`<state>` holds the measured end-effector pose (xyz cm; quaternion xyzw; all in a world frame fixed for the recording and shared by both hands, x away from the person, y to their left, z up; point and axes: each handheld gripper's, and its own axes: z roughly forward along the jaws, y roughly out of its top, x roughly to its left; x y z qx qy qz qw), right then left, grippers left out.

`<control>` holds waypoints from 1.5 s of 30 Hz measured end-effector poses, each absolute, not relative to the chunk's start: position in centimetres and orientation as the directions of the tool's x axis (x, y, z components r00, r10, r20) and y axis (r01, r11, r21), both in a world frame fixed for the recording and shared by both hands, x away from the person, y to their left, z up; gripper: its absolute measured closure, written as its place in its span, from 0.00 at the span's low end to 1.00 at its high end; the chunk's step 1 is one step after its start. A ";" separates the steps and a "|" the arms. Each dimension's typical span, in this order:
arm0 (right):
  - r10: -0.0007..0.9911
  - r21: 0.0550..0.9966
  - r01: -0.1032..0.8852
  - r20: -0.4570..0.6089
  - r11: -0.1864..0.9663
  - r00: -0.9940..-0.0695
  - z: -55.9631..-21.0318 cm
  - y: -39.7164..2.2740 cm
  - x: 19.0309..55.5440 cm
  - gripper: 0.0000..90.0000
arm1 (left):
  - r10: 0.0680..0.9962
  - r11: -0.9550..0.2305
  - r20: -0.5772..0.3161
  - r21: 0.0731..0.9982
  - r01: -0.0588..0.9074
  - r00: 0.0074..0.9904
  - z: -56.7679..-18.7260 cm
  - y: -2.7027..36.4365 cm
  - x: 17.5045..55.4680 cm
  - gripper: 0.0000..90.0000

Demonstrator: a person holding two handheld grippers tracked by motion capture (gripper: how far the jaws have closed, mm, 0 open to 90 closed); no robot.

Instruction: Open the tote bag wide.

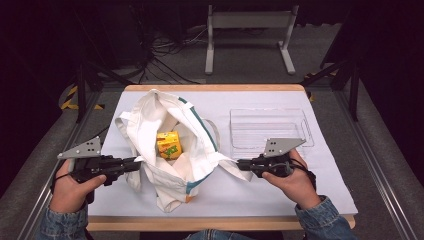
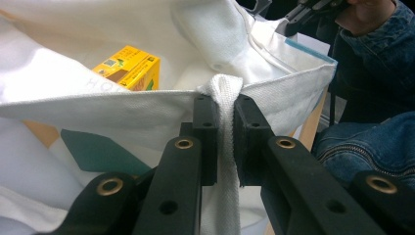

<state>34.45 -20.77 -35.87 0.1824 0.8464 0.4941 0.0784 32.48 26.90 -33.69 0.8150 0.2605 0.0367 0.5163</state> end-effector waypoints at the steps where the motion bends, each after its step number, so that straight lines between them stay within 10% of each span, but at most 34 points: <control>1: 0.383 0.863 0.234 0.052 0.448 -0.922 -35.9 -20.7 34.4 0.97 | 0.463 -0.332 -0.211 0.859 0.389 0.861 -33.7 26.9 32.5 0.90; 23: 0.311 0.931 0.156 0.049 0.330 -0.949 -32.7 -18.0 35.4 0.55 | 0.494 -0.294 -0.204 0.876 0.383 0.845 -32.8 27.7 31.6 0.50; 45: 0.385 0.947 0.162 0.044 0.278 -0.922 -32.2 -11.2 39.7 0.29 | 0.729 -0.069 -0.214 0.922 0.381 0.651 -33.2 30.5 32.4 0.37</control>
